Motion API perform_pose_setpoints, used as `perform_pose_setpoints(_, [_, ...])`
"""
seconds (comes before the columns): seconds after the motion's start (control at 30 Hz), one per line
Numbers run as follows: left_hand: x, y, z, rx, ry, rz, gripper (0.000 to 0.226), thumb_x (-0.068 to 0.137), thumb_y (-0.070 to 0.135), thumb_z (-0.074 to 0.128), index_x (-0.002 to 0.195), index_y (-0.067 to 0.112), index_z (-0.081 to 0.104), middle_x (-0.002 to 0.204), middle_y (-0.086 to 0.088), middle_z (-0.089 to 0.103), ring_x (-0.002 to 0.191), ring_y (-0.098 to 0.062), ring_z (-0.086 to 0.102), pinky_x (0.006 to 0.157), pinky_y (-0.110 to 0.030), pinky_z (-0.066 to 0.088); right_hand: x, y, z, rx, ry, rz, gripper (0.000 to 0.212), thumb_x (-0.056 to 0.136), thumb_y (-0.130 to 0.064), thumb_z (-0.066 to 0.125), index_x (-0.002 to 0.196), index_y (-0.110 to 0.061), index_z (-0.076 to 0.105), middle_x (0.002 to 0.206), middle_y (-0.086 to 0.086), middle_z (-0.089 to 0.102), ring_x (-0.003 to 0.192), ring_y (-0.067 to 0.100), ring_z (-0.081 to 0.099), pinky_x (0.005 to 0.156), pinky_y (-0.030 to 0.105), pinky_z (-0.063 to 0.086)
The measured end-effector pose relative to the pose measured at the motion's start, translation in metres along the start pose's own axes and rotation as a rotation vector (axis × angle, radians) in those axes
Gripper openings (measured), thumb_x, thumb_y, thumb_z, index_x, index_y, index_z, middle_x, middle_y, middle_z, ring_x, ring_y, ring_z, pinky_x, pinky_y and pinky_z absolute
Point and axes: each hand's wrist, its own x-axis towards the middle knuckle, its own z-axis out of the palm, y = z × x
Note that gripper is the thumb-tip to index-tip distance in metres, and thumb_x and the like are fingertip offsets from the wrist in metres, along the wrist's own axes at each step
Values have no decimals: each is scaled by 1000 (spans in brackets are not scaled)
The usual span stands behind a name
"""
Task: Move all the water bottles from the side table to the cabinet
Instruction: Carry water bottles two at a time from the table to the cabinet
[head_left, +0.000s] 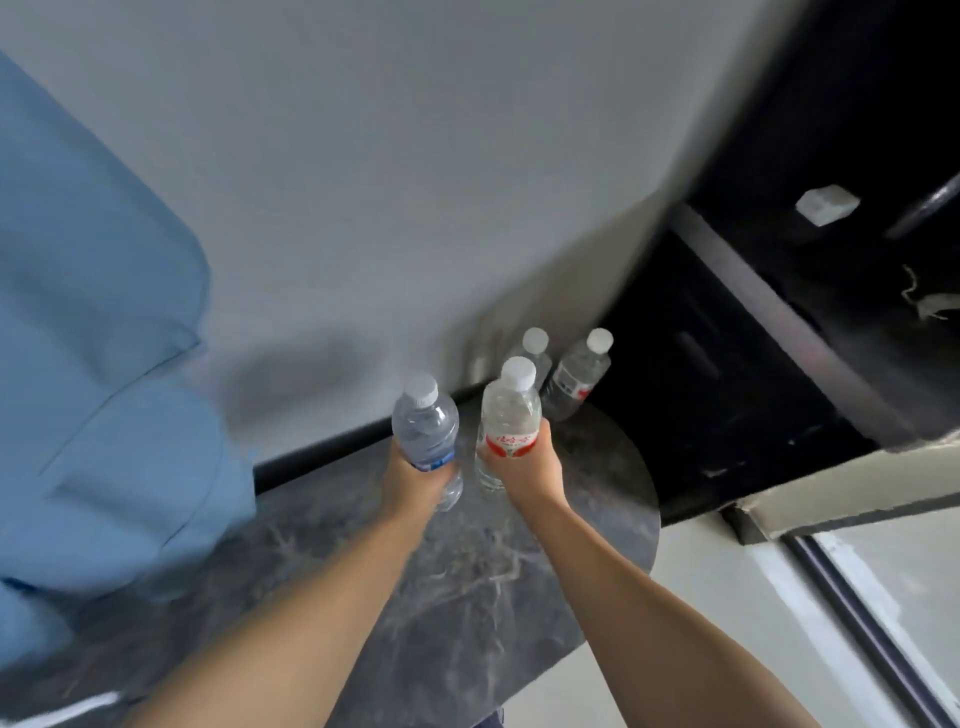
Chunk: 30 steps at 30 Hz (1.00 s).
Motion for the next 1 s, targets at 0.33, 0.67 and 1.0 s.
perform_pose_setpoints(0.33, [98,-16,51,-61,21,87,46,75,3,74,117,8,58,109,-14,68,104,-29,64,95,-46,50,113,27,50,-9,-6,-80,71,71,-41,79,133,-35,44,121,-8,65,107,15,62,81,25,42])
perform_pose_setpoints(0.67, [107,-35,69,-76,49,121,67,72,-5,76,131,3,47,126,-16,60,119,-29,56,103,-47,44,115,48,37,-84,-66,-53,75,76,-36,77,140,-40,36,130,-8,60,115,16,58,87,28,45])
perform_pose_setpoints(1.0, [80,-5,47,-39,-106,174,59,74,-13,69,98,37,49,95,9,58,90,-13,55,83,-29,47,93,11,12,-311,-104,5,72,88,-31,67,147,-15,30,142,12,47,129,31,47,104,42,43])
